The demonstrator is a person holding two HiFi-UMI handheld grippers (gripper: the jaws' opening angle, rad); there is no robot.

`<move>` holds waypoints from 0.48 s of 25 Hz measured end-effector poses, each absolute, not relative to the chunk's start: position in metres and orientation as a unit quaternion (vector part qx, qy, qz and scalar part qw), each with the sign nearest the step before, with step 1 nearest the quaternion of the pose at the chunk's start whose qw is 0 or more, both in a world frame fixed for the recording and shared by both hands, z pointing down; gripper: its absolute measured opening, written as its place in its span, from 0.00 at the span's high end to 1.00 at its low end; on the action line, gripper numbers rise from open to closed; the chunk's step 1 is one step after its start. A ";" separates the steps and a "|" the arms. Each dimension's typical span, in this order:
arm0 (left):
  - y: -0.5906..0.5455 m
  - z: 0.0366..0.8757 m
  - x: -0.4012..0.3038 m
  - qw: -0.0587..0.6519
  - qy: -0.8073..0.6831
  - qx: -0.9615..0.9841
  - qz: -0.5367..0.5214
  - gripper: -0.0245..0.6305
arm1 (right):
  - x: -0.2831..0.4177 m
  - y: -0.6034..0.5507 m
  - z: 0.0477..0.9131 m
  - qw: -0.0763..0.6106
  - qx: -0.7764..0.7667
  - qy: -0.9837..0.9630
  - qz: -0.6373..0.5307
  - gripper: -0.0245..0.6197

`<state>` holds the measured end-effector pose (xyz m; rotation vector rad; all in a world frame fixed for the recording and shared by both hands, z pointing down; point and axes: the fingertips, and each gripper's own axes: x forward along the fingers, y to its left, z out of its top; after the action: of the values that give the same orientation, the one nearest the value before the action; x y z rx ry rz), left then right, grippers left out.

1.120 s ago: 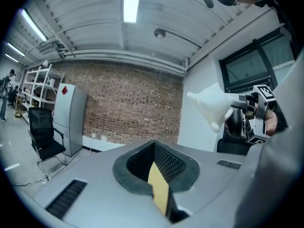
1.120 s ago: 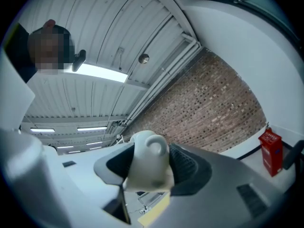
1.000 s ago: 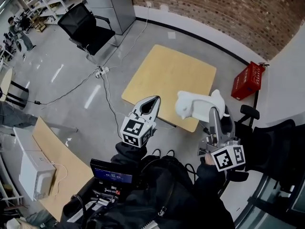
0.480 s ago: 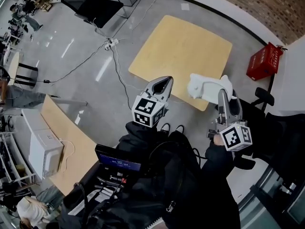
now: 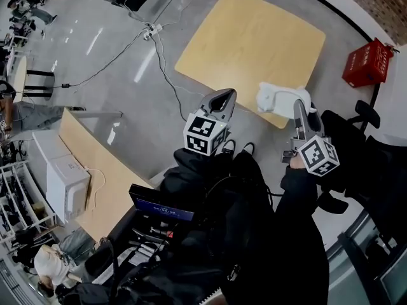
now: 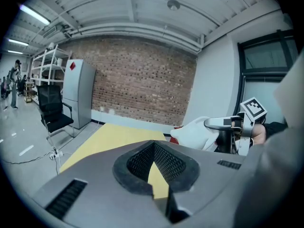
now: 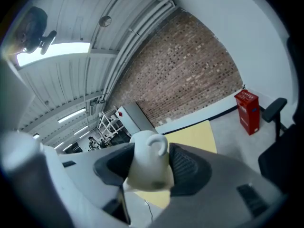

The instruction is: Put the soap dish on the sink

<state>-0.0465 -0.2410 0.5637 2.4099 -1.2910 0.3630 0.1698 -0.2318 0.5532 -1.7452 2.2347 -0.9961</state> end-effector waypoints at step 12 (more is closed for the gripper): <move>-0.241 0.614 -0.053 0.240 -0.464 0.836 0.170 0.96 | 0.177 -0.273 0.689 -0.023 -0.592 0.688 -0.420 0.60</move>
<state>-0.0530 -0.2410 0.6138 2.2869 -1.2704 0.4664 0.1774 -0.2726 0.6894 -1.8866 2.1930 -1.3403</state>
